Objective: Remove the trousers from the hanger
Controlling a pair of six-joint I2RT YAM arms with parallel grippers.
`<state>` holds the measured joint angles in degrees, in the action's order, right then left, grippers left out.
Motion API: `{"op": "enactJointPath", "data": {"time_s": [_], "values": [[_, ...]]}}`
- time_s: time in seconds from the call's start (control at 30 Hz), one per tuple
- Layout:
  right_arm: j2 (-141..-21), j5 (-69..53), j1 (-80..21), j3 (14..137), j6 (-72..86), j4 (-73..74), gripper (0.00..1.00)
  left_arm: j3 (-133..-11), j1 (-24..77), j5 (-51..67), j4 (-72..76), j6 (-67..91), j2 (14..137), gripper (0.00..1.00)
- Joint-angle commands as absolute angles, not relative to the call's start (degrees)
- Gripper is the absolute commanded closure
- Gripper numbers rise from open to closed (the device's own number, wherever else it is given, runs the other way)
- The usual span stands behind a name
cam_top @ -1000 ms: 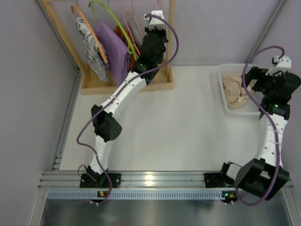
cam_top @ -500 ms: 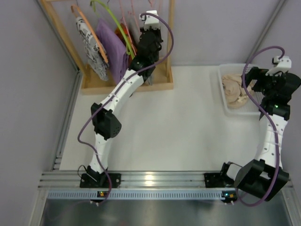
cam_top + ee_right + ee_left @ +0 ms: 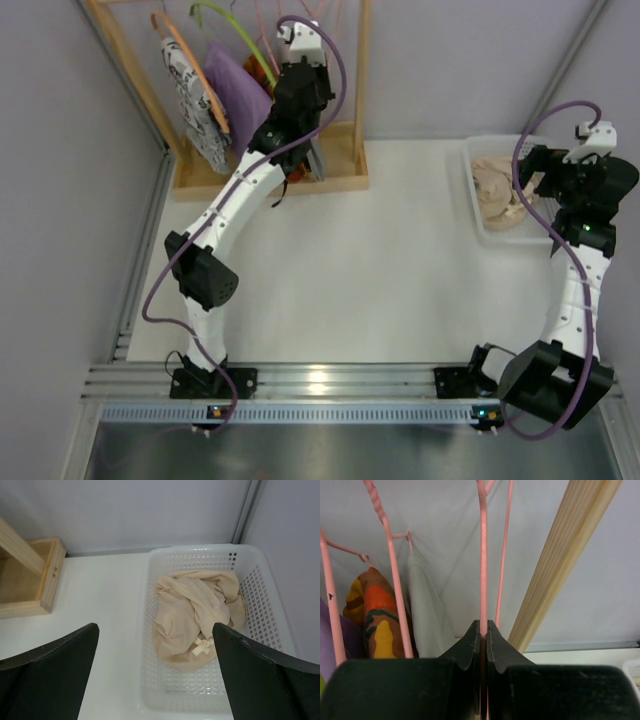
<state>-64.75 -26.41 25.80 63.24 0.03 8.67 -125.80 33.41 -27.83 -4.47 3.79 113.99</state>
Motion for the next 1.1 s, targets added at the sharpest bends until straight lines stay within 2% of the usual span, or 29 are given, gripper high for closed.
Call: {"op": "enactJointPath", "data": {"time_s": [0.0,0.13,0.23,0.4,0.53,0.57,0.67,0.83,0.93,0.97,1.07], "values": [[-62.8,-27.9,26.2,62.8,-0.4,7.6,0.01,-128.3,33.3,-25.5,-6.4,4.4,111.0,1.00],[-62.2,-28.0,26.2,62.6,-0.4,8.6,0.01,-133.5,32.8,-19.9,-11.8,8.8,111.2,1.00],[-61.4,-26.9,26.2,62.8,-1.7,9.3,0.01,-132.5,33.0,-14.2,-16.3,11.8,108.7,1.00],[-60.9,-26.5,26.2,62.3,-2.7,9.6,0.01,-129.1,33.0,-12.0,-22.1,8.8,103.9,1.00],[-61.5,-27.6,26.2,61.5,-1.5,8.8,0.01,-128.9,30.0,-7.3,-22.2,11.2,104.2,1.00],[-61.9,-27.8,26.2,61.4,-0.6,8.6,0.01,-130.8,27.2,-2.3,-22.2,12.7,105.2,1.00],[-61.9,-29.5,26.2,61.3,-0.4,8.2,0.01,-135.2,23.3,2.1,-22.2,16.4,109.6,1.00],[-61.6,-36.1,26.2,62.9,-0.4,8.3,0.01,-139.3,23.1,3.1,-22.0,16.8,112.2,1.00],[-61.9,-43.8,26.0,65.2,4.5,5.6,0.01,-137.8,23.1,1.8,-22.1,19.1,110.7,1.00],[-61.9,-45.1,25.7,65.5,10.3,2.9,0.01,-136.0,23.2,1.3,-22.1,19.7,110.0,1.00],[-63.2,-43.9,20.7,69.6,19.8,-2.5,0.13,-131.9,24.9,-5.2,-22.0,21.4,106.8,1.00]]}}
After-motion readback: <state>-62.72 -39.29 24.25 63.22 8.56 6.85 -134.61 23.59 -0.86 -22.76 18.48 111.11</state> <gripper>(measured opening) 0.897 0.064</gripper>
